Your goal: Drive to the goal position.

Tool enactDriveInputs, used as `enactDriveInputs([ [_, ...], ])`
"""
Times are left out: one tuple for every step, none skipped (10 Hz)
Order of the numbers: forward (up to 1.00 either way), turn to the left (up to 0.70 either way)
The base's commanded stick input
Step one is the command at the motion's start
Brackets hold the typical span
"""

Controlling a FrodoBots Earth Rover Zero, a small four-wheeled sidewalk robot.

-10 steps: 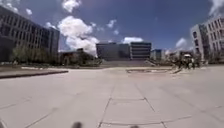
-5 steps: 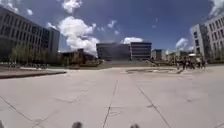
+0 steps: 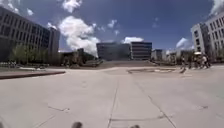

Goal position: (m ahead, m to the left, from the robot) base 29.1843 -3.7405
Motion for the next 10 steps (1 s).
enactDriveInputs([
  [0.70,0.00],
  [0.70,0.00],
  [0.70,0.00],
  [0.70,0.00],
  [0.70,0.00],
  [0.70,0.00],
  [0.70,0.00],
  [0.70,0.00],
  [0.70,-0.05],
  [0.70,-0.24],
])
